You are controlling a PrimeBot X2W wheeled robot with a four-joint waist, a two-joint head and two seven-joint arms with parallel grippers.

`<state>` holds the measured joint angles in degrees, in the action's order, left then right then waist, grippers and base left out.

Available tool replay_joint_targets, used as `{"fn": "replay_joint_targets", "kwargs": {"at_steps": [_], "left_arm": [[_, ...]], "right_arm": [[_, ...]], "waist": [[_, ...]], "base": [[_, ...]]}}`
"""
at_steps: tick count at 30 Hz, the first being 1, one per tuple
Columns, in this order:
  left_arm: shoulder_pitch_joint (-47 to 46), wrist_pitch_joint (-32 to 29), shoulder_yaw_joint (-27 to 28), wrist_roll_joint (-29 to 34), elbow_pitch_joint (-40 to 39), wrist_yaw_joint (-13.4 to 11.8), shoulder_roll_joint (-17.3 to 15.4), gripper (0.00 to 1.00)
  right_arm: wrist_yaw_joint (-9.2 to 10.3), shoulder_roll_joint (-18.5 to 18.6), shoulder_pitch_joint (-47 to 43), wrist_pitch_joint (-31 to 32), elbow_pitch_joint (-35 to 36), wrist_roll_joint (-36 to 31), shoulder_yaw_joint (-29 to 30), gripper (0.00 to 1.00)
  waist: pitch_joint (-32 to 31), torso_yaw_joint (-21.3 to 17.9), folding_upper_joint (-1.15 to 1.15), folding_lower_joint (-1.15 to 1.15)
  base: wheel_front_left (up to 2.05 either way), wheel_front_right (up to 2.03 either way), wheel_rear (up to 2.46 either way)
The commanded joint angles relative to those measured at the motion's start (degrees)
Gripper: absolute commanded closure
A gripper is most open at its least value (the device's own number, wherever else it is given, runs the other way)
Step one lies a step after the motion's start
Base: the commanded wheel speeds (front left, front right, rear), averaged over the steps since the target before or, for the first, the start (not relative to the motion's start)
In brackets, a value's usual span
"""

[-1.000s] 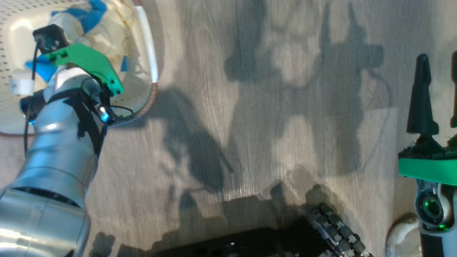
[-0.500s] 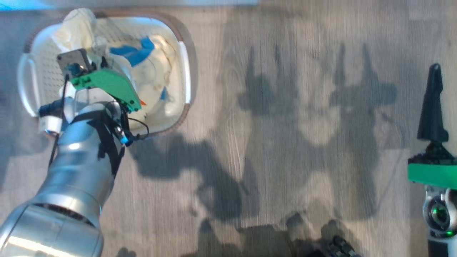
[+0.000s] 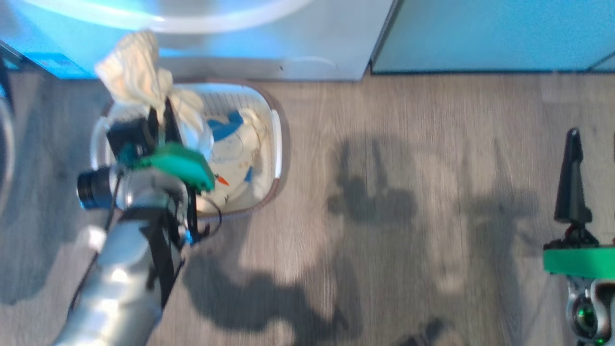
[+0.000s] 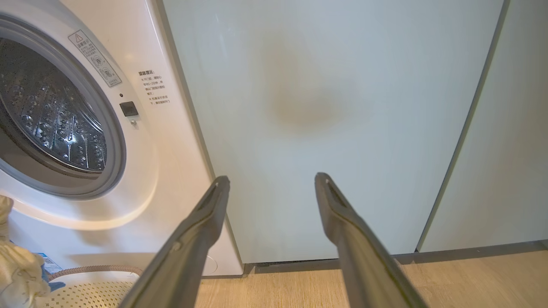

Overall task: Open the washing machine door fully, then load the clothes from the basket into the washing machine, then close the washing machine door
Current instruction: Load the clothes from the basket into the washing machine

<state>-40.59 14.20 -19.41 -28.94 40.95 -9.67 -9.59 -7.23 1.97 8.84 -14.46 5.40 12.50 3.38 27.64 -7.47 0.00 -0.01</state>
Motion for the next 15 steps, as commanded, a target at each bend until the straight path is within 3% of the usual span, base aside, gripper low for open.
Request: {"fn": "replay_joint_targets", "kwargs": {"at_steps": [1,15], "left_arm": [[2.9,0.8,2.4,1.7,-5.5,-0.7,-2.3,1.00],[18.6,0.5,1.7,6.2,-24.0,-4.7,-3.1,1.00]], "right_arm": [[-0.25,0.9,-1.3,-0.5,1.4,-0.9,-0.9,0.00],[-0.25,1.0,-6.9,-0.5,-0.7,-4.3,-1.1,0.00]], "waist": [[-3.8,1.3,0.00,0.01],[-13.6,4.0,0.00,0.01]], "base": [[0.00,0.00,0.00],[0.00,0.00,0.00]]}}
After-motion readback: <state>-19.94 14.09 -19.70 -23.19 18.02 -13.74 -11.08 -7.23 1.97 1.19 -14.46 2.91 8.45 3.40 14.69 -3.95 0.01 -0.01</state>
